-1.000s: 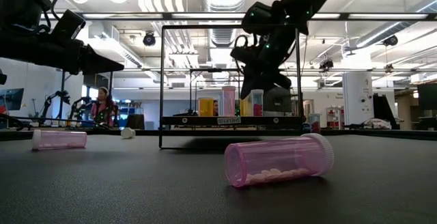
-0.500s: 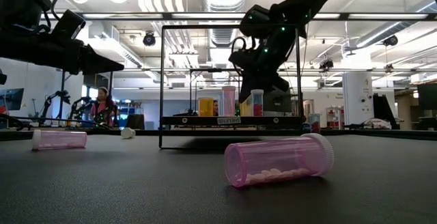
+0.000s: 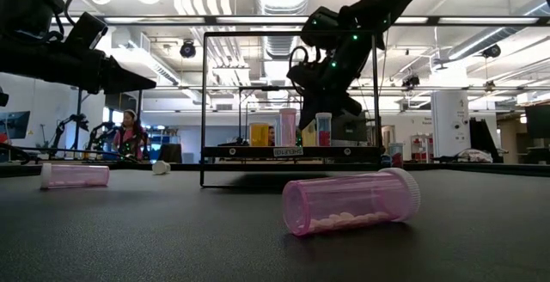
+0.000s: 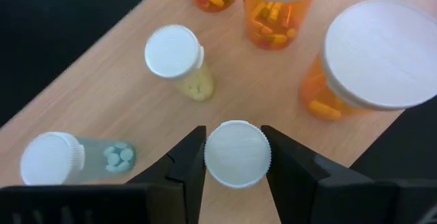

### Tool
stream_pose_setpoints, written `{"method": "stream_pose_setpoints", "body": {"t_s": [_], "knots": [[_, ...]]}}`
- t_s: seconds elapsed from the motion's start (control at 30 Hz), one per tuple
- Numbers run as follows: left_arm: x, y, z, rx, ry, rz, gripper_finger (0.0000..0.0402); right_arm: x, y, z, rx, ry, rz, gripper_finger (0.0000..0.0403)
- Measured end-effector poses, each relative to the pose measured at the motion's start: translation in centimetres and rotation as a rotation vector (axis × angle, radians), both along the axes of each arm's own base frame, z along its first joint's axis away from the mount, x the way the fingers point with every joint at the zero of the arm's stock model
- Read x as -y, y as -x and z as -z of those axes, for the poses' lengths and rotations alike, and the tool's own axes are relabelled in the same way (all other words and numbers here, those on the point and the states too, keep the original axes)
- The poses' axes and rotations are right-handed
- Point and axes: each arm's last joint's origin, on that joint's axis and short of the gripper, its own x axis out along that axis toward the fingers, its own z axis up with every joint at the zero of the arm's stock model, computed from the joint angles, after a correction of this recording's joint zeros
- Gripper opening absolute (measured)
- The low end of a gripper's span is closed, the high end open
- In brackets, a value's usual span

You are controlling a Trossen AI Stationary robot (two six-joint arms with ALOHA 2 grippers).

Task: Pick and place medicine bottles onto shelf by color
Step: Put the bottom yellow medicine bottle on the shelf aligned with the other yellow medicine bottle

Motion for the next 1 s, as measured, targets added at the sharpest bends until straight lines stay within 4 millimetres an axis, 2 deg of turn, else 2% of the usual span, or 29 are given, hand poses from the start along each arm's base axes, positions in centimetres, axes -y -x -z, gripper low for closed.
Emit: {"method": "stream_pose_setpoints", "body": {"t_s": [0.5, 0.77, 1.0], "knots": [[0.0, 0.0, 0.0, -0.001, 0.000, 0.000, 0.0199, -0.1, 0.1, 0.0, -0.012, 0.000, -0.006, 0.0172], [0.0, 0.0, 0.0, -0.001, 0.000, 0.000, 0.0199, -0.3, 0.8, -1.1, -0.013, -0.001, -0.005, 0.0198], [0.0, 0.0, 0.0, 0.000, 0.000, 0.000, 0.0199, -0.8, 1.9, -2.2, -0.048, -0.011, 0.044, 0.0203]]}}
